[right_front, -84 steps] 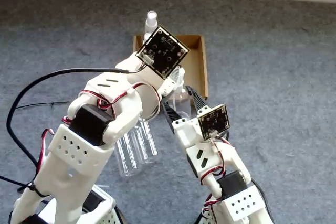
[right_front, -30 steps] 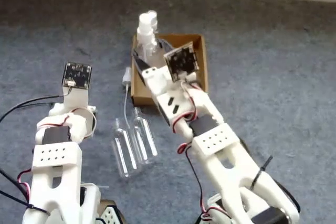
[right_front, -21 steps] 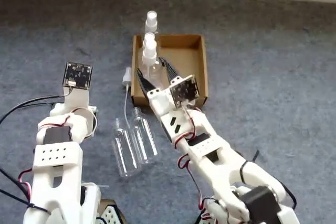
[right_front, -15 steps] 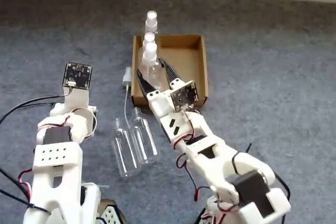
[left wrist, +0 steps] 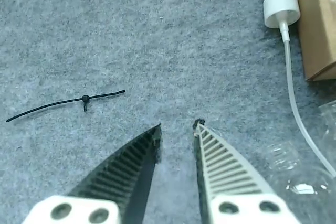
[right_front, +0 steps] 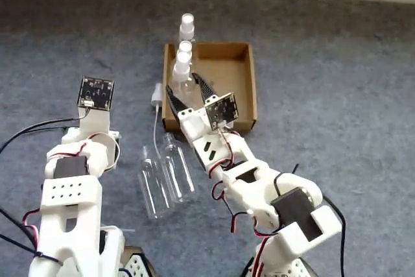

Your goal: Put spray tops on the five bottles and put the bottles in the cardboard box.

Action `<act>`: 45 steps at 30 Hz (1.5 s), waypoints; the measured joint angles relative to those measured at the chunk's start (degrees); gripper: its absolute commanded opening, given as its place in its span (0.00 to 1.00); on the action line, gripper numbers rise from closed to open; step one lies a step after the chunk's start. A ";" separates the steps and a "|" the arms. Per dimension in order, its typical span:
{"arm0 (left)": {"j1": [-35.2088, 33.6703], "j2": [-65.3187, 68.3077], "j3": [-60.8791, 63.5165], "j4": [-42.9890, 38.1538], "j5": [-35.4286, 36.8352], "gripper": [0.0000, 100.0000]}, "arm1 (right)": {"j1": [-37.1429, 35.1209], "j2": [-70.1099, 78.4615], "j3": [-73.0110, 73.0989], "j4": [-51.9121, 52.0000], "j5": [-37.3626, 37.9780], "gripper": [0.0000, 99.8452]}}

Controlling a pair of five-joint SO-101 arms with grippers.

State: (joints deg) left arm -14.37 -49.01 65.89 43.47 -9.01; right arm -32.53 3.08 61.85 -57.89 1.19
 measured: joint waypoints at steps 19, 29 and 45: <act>0.00 0.00 0.00 0.00 0.00 0.11 | 0.00 1.05 0.00 0.00 -1.05 0.10; 0.00 0.00 0.00 0.00 0.00 0.11 | -0.44 1.05 0.00 0.00 -1.05 0.15; 0.00 0.00 0.00 0.00 0.00 0.11 | -1.76 1.05 0.00 0.00 -1.05 0.25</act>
State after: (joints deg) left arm -14.37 -49.01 65.89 43.47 -9.01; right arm -34.29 4.13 61.85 -57.89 0.13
